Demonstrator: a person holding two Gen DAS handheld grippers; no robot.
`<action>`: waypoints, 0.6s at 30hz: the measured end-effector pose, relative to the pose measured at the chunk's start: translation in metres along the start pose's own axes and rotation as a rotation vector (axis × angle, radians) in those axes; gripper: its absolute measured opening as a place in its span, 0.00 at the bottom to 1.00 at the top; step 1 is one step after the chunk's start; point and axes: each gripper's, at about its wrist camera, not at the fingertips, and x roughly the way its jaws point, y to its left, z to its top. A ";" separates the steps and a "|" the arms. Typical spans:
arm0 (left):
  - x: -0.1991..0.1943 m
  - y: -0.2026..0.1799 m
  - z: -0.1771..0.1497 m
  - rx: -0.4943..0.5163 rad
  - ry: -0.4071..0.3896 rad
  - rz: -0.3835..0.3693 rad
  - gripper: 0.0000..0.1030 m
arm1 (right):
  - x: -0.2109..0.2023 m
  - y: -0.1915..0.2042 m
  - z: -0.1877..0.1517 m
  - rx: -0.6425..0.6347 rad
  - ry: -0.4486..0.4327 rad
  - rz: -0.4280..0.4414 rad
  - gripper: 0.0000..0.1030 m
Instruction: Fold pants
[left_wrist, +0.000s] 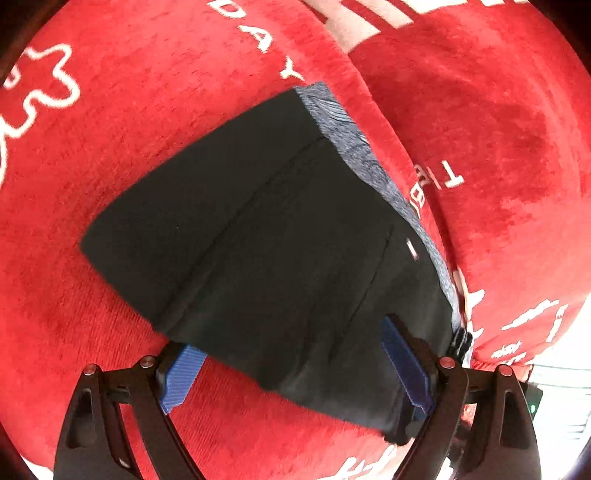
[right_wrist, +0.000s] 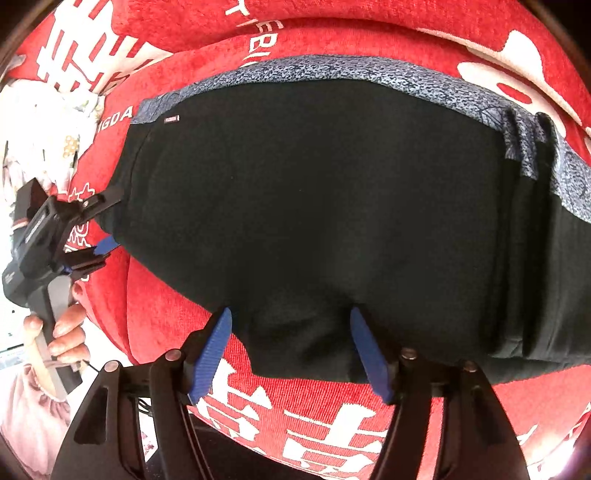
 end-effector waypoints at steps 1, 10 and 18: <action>0.003 -0.002 0.002 -0.005 -0.008 -0.004 0.89 | 0.001 0.001 0.000 -0.004 -0.001 -0.002 0.69; -0.002 -0.035 0.001 0.094 -0.090 0.110 0.89 | 0.004 0.004 0.003 -0.011 0.002 -0.008 0.70; 0.009 -0.038 0.005 0.096 -0.123 0.254 0.56 | -0.017 0.010 0.011 -0.024 -0.036 -0.012 0.71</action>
